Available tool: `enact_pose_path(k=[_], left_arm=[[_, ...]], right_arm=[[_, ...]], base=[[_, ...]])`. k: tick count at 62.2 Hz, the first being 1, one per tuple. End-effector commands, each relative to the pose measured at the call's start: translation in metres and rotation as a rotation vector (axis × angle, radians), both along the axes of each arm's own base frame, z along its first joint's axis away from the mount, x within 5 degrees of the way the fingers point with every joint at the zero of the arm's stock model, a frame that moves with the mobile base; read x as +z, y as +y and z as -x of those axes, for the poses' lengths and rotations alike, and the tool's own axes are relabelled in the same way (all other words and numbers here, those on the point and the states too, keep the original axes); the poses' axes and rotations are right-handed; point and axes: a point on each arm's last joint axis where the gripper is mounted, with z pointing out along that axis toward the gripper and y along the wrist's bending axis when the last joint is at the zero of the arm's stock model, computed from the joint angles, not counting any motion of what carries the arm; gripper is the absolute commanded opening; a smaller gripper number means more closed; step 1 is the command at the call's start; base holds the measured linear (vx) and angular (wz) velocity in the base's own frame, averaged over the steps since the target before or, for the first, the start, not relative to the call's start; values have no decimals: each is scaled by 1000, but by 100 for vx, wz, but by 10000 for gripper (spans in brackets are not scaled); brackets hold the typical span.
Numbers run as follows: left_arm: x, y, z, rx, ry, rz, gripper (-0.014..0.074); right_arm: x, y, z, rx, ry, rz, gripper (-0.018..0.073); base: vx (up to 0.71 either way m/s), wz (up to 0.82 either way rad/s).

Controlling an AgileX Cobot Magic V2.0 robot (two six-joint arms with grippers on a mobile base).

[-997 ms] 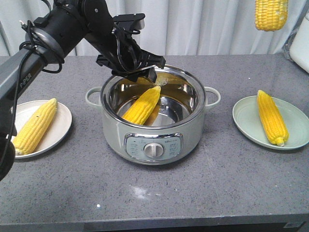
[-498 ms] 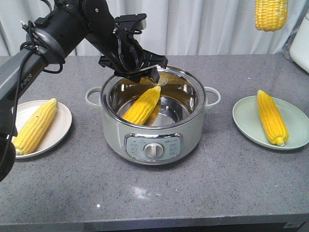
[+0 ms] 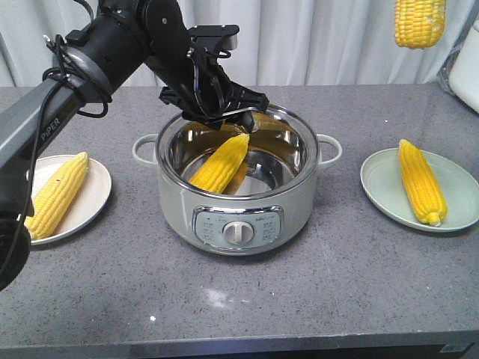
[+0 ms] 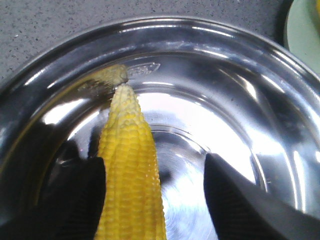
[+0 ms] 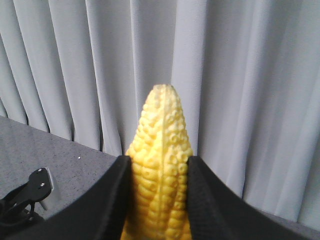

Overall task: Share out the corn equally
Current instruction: 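Lower the left gripper into the pot onto the last cob's tip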

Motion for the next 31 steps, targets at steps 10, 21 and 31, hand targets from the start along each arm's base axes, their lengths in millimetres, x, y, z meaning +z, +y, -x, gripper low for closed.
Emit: enact_pose_path(k=[10, 21, 31], left_arm=[[39, 0, 16, -11, -73, 67, 493], [36, -3, 16, -15, -73, 55, 497], [28, -6, 13, -17, -54, 54, 497]], right_arm=[[23, -2, 15, -28, -91, -46, -6], [23, -2, 15, -27, -90, -46, -6], [23, -2, 15, -26, -89, -46, -6]], base=[[0, 0], [0, 0], [0, 0]])
